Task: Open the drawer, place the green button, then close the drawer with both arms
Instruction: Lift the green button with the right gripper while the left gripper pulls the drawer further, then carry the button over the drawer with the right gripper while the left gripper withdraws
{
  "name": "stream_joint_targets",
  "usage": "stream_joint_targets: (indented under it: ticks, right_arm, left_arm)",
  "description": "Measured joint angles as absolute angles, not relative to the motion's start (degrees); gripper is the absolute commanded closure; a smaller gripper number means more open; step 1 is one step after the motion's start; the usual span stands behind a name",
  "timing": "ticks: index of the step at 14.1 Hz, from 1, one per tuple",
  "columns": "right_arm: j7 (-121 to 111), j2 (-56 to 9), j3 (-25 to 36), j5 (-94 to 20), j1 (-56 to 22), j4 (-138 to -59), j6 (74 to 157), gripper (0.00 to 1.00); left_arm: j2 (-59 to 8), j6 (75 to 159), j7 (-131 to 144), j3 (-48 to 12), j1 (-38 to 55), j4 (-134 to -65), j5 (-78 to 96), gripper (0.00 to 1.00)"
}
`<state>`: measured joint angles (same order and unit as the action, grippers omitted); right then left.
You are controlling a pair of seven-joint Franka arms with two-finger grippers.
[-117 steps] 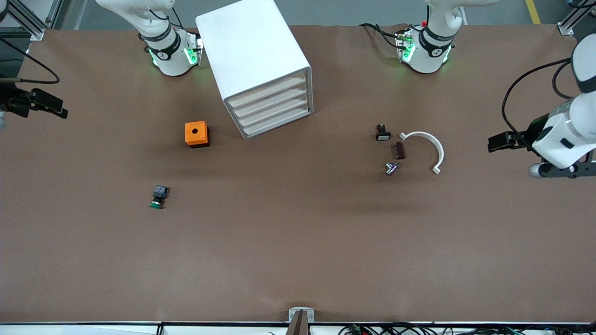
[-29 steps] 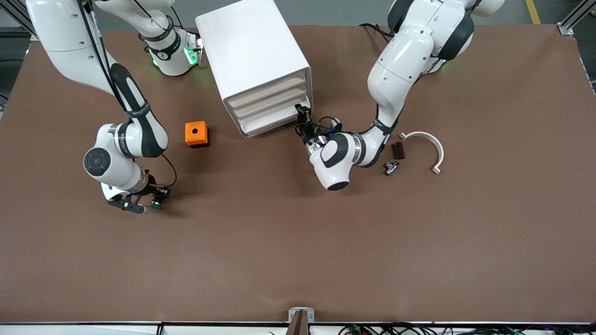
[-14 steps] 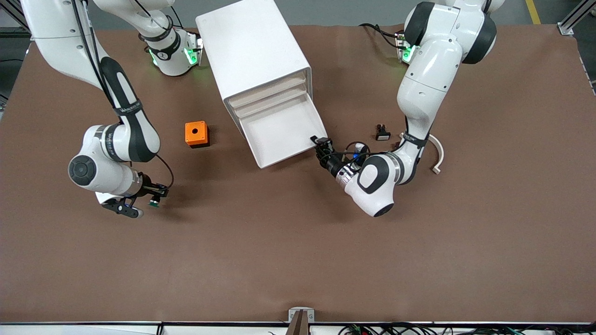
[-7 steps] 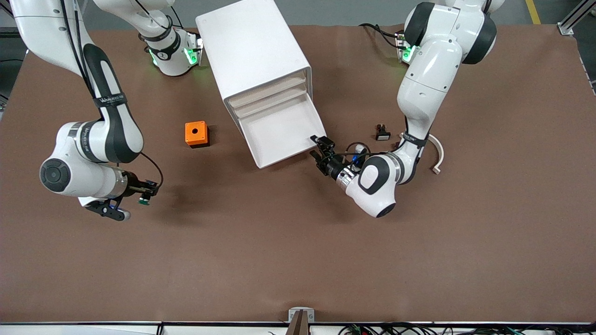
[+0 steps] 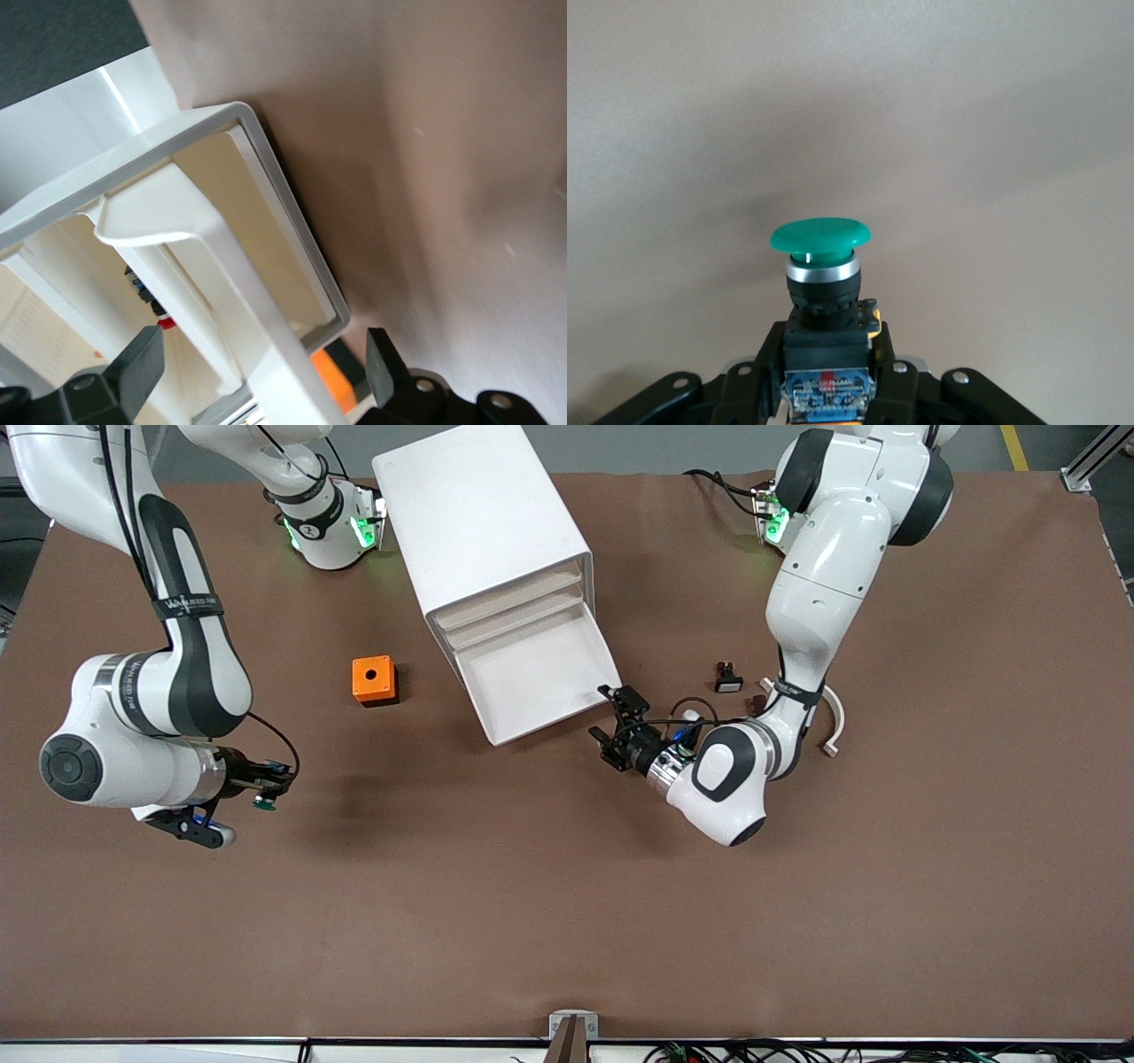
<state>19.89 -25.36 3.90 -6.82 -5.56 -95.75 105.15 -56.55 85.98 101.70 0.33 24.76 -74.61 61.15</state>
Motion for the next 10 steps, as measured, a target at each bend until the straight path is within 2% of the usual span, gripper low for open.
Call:
stream_joint_targets:
  ticks: [5, 10]
  right_arm:
    - [25.8, -22.8, 3.2, -9.1, -6.3, -91.6, 97.7, 1.0]
    - [38.4, -17.6, 2.7, -10.9, -14.2, -90.8, 94.5, 1.0]
  left_arm:
    - [-55.7, 85.6, 88.0, 1.2, 22.5, -73.3, 59.1, 0.0]
    - [-54.9, 86.4, 69.2, 1.3, 22.5, -71.5, 50.3, 0.0]
